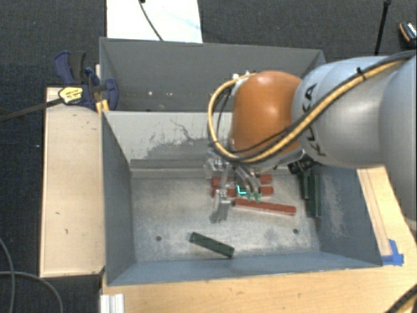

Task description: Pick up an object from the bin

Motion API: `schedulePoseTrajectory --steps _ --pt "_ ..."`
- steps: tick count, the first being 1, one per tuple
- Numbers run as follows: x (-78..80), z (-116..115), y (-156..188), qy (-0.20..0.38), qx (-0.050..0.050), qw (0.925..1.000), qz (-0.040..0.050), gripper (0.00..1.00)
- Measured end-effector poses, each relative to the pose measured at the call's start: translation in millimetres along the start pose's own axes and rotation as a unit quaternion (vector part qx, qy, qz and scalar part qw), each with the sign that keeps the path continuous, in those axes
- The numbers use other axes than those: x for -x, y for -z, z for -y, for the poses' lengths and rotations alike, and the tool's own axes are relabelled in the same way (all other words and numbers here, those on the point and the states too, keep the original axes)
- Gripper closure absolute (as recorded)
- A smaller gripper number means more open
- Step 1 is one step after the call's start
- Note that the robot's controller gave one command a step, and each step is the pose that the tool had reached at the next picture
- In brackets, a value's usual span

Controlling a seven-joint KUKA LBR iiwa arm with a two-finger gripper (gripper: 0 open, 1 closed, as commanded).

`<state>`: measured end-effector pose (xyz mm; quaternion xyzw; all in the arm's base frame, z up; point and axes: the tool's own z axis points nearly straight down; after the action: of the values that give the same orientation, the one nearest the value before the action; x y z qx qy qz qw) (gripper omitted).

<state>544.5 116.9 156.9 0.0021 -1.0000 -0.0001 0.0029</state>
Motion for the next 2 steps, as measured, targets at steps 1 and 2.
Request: schedulePoseTrajectory --steps 1,2 --pt "28.4 60.3 -90.1 0.005 0.000 1.0000 0.0016 0.00" --pt "31.7 57.3 -82.8 0.005 0.001 1.0000 0.0079 1.00"
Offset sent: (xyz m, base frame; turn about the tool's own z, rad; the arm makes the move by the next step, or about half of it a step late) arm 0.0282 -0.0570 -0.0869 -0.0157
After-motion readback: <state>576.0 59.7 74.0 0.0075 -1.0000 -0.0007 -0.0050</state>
